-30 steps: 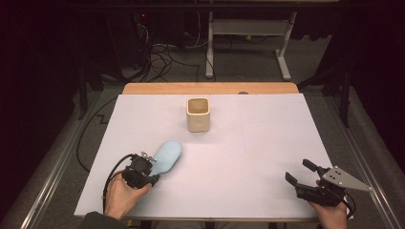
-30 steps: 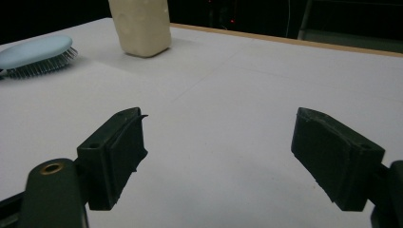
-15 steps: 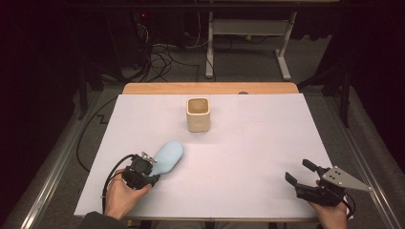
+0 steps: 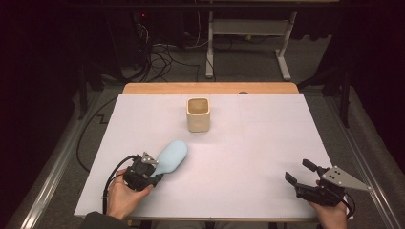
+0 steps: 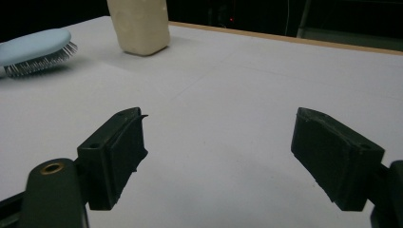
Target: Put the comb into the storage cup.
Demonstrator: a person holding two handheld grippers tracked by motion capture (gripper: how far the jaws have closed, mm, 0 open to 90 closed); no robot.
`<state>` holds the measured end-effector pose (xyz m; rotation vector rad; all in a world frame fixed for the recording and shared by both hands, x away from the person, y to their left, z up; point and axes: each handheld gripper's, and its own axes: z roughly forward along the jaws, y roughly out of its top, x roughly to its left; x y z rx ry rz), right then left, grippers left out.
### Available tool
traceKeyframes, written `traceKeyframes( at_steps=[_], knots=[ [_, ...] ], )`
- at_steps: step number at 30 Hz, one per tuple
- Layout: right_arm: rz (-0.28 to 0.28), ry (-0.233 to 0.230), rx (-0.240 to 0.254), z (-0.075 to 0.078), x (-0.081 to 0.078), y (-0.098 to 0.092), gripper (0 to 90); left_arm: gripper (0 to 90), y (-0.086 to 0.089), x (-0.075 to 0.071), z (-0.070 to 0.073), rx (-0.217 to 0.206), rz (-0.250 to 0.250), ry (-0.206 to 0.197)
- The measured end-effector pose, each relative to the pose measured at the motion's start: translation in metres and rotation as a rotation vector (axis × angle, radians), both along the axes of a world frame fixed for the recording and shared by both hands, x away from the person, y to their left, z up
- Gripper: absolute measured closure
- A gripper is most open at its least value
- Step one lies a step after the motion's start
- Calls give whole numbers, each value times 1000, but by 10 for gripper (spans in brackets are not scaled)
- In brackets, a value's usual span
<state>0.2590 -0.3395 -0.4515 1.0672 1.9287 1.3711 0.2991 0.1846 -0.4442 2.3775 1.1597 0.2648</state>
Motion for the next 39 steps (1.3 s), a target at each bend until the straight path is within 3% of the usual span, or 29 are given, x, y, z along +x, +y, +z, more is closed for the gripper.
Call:
traceKeyframes(
  at_steps=[10,14,35,39],
  knots=[
    [-7,-4,-7,0,0,1,193,699,4,-3,5,-40,-9,-45],
    [-12,-20,-6,2,-1,2,193,699,4,-4,8,-61,-19,-48],
    [5,-10,-13,2,-1,6,198,699,-1,-6,19,-147,-61,-98],
    [2,-28,5,4,-2,5,198,699,-4,-5,19,-150,-70,-104]
  ],
)
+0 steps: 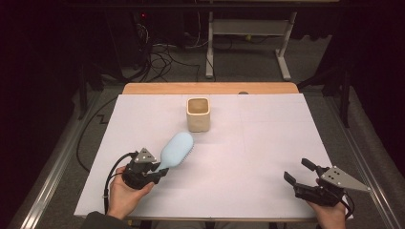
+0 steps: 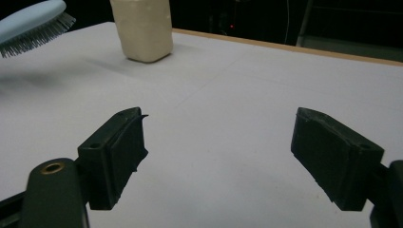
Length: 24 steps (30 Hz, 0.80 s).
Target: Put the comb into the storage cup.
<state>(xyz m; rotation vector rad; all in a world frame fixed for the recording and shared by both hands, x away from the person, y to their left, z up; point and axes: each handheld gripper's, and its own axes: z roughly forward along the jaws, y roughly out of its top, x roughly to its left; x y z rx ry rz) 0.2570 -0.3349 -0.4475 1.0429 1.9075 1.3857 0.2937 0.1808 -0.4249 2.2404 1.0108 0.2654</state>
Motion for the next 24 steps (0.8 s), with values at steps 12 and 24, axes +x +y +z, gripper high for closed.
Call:
traceKeyframes(
  at_steps=[12,24],
  knots=[
    [24,-52,-6,16,-1,13,197,699,-6,-1,6,-20,-33,-30],
    [108,-64,8,28,1,39,198,699,-13,-6,12,-46,-69,-62]
  ],
)
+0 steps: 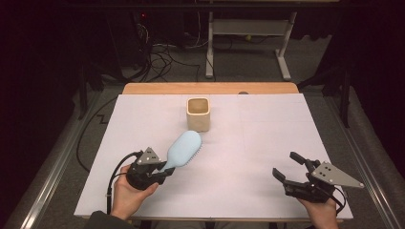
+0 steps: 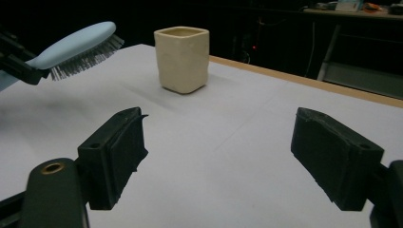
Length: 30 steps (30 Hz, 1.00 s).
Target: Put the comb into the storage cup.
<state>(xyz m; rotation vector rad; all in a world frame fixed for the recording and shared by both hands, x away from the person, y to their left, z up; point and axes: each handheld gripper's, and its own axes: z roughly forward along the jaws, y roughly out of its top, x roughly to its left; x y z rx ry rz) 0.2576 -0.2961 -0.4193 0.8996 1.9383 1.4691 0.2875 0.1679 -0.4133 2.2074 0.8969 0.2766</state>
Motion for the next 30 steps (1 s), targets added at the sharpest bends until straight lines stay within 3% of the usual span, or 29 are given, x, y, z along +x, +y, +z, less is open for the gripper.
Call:
traceKeyframes(
  at_steps=[7,19,30],
  knots=[
    [47,9,-12,-3,0,14,198,699,-5,-2,2,-28,-15,-6],
    [91,34,-16,-9,-1,25,198,699,-16,-6,2,-38,-52,-10],
    [154,50,-26,-13,-3,47,198,699,-24,-10,0,-49,-82,-9]
  ],
)
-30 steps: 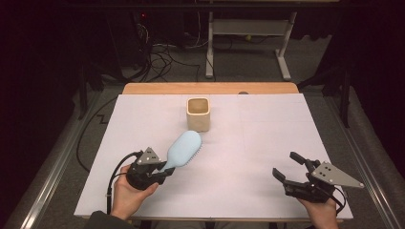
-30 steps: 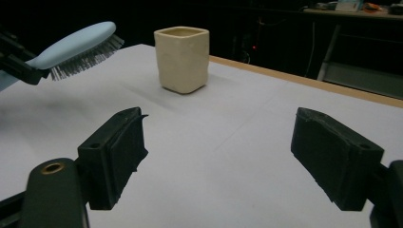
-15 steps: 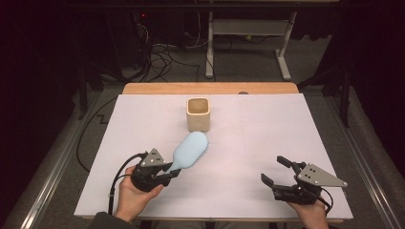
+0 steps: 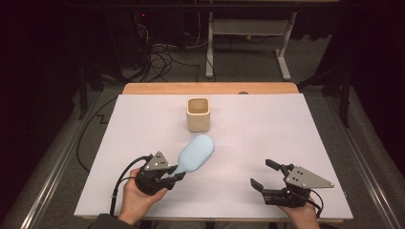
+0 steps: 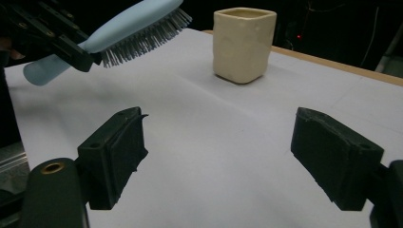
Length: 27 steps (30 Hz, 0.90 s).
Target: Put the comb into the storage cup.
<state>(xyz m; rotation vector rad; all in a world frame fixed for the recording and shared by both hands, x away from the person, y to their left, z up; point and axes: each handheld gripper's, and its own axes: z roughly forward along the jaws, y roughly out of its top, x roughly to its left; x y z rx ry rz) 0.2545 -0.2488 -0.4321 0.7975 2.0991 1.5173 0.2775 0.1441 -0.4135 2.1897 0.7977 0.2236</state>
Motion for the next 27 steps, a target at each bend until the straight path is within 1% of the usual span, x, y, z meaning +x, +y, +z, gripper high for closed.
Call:
traceKeyframes(
  at_steps=[2,8,10,13,18,25,27],
  knots=[
    [14,6,8,-1,0,4,198,699,-2,0,0,0,-5,1],
    [61,28,0,-6,-3,18,202,699,-10,-3,-1,-1,-24,-8],
    [73,29,6,-6,-4,21,203,699,-13,-3,-2,0,-31,-6],
    [87,40,19,-7,-5,26,205,698,-16,-4,-2,-3,-38,-9],
    [108,60,13,-10,-6,34,205,699,-19,-5,-2,-8,-44,-14],
    [135,70,20,-11,-5,45,205,699,-25,-7,-2,-11,-54,-20],
    [135,79,24,-11,-4,45,205,699,-27,-7,-2,-13,-57,-25]
  ],
)
